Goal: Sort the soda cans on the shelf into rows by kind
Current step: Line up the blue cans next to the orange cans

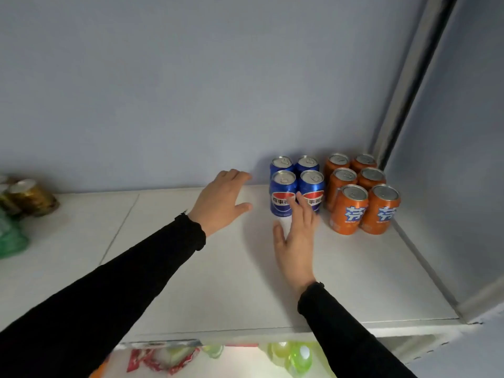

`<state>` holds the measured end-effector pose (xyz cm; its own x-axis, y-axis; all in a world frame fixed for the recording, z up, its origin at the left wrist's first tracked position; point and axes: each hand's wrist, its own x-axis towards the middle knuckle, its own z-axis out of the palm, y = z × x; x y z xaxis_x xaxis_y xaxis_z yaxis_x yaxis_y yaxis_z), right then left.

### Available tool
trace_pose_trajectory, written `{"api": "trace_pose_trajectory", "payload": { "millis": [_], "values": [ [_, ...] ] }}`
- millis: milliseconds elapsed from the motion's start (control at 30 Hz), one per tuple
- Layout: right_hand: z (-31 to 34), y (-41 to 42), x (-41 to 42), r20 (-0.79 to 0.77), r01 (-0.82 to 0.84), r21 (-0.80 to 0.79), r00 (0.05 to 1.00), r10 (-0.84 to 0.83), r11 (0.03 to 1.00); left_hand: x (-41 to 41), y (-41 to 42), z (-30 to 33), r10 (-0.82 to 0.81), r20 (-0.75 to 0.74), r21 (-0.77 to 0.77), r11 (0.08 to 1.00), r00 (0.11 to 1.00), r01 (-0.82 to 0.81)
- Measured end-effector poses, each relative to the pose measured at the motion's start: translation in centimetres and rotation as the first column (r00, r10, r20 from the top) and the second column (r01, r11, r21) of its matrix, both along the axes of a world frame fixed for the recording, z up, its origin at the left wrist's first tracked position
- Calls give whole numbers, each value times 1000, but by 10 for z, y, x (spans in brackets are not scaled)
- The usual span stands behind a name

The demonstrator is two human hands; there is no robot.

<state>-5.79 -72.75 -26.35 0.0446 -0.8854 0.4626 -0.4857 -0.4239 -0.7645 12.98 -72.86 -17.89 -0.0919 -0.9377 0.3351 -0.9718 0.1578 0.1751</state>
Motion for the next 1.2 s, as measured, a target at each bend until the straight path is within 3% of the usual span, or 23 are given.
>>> {"api": "trace_pose_trajectory", "payload": {
  "millis": [133, 300, 667, 800, 933, 1000, 1100, 1200],
  "values": [
    [7, 25, 54, -182, -197, -9, 964, 192, 980, 62, 69, -1, 84, 11, -15, 996, 996, -84],
    [13, 74, 149, -246, -369, 6, 900, 359, 930, 153, 159, -3, 217, -39, -43, 975, 975, -219],
    [23, 216, 355, -96, -569, 148, 806, 585, 809, 346, 335, 9, 356, -170, -120, 918, 919, -378],
    [19, 255, 412, -69, -650, 204, 736, 673, 732, 412, 372, 11, 435, -329, -176, 843, 838, -507],
    [14, 272, 465, -64, -699, 271, 673, 737, 662, 478, 393, 5, 486, -555, -119, 757, 675, -643],
    [10, 276, 489, -62, -720, 289, 643, 763, 631, 505, 401, 1, 504, -597, -123, 712, 624, -692],
    [4, 277, 521, -31, -749, 346, 593, 805, 565, 543, 414, -2, 645, -495, -104, 622, 583, -776],
    [-1, 274, 548, 36, -768, 385, 567, 823, 512, 586, 424, 2, 763, -199, 48, 635, 616, -771]
  ]
}}
